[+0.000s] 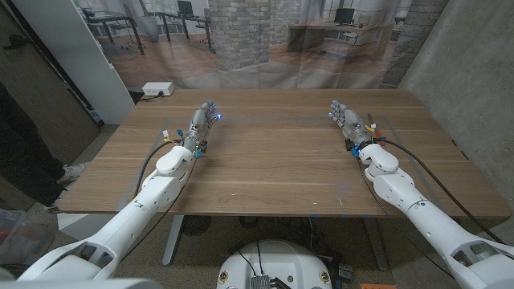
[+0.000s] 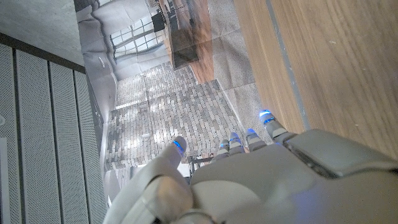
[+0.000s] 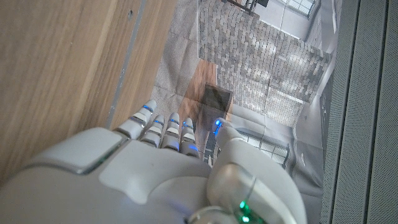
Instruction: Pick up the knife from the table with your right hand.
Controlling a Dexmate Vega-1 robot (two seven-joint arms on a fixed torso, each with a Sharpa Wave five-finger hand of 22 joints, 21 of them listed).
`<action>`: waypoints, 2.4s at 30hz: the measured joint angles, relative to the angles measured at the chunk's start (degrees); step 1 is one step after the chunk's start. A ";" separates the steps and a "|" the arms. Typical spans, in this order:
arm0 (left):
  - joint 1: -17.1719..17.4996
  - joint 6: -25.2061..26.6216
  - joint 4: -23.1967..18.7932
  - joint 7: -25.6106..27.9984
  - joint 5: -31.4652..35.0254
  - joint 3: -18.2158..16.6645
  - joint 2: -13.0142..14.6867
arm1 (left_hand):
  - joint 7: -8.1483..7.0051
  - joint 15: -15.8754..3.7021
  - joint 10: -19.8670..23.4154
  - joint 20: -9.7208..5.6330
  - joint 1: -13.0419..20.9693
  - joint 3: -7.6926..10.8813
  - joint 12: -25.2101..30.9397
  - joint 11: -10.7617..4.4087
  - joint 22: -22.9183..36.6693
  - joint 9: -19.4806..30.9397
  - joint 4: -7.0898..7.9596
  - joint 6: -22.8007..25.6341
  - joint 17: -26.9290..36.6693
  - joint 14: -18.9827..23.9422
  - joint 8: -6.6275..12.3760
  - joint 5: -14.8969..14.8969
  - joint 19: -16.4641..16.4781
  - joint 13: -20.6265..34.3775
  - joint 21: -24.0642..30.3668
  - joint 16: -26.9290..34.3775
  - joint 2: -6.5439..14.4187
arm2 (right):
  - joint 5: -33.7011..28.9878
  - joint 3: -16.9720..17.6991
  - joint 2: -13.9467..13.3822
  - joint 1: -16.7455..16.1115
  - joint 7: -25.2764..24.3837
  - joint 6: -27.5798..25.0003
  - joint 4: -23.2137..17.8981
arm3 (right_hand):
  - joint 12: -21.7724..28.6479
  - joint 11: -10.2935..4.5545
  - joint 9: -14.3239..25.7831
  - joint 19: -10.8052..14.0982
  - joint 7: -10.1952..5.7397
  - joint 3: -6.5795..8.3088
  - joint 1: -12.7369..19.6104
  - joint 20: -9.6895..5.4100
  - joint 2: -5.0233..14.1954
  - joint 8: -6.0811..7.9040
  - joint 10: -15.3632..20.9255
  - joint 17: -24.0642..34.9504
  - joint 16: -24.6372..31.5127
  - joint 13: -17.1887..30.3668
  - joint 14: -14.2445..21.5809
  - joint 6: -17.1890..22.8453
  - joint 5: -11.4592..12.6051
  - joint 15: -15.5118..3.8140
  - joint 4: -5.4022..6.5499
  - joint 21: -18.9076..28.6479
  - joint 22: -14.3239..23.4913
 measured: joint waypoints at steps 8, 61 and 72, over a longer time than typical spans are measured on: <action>1.25 2.29 -0.55 -3.36 5.18 -5.48 -4.28 | 0.20 -0.19 0.00 0.19 0.00 0.00 0.00 0.00 0.00 0.00 0.00 -0.19 -0.01 -0.19 0.00 0.22 -0.19 0.00 0.00 0.00 0.00 | -4.59 5.18 3.78 -1.53 2.25 -2.27 -1.09 | 0.00 0.00 -0.01 0.00 0.21 0.00 0.22 0.00 -0.22 0.00 0.00 -0.01 0.00 0.20 -0.01 0.20 -0.01 0.01 0.00 0.00 0.00; 1.58 7.01 0.46 -13.26 19.48 -19.96 -16.84 | -0.31 0.49 0.54 1.45 0.00 -0.02 0.39 0.53 0.26 -0.02 -0.02 0.97 0.01 0.12 0.22 0.21 -0.39 -0.03 -0.24 -0.01 0.00 | -32.24 14.07 4.36 -3.61 5.03 -10.18 -10.83 | 0.00 1.22 0.26 1.12 0.93 -1.93 1.19 0.10 -2.73 0.00 1.22 0.26 0.26 0.19 1.73 0.91 -0.25 1.35 -2.54 0.44 -0.02; 1.07 7.05 1.16 -13.60 19.99 -20.49 -17.36 | -0.62 0.49 0.85 2.06 0.00 -0.02 0.39 0.83 0.26 -0.03 -0.02 1.28 0.01 0.12 0.45 0.21 -0.39 -0.03 -0.24 -0.01 0.00 | -37.42 14.13 2.90 -3.54 4.25 -10.73 -12.57 | 0.00 1.22 0.25 1.11 0.93 -1.92 1.19 0.11 -2.72 0.00 1.22 0.10 0.26 0.19 2.04 0.91 -0.25 1.66 -2.54 0.44 -0.02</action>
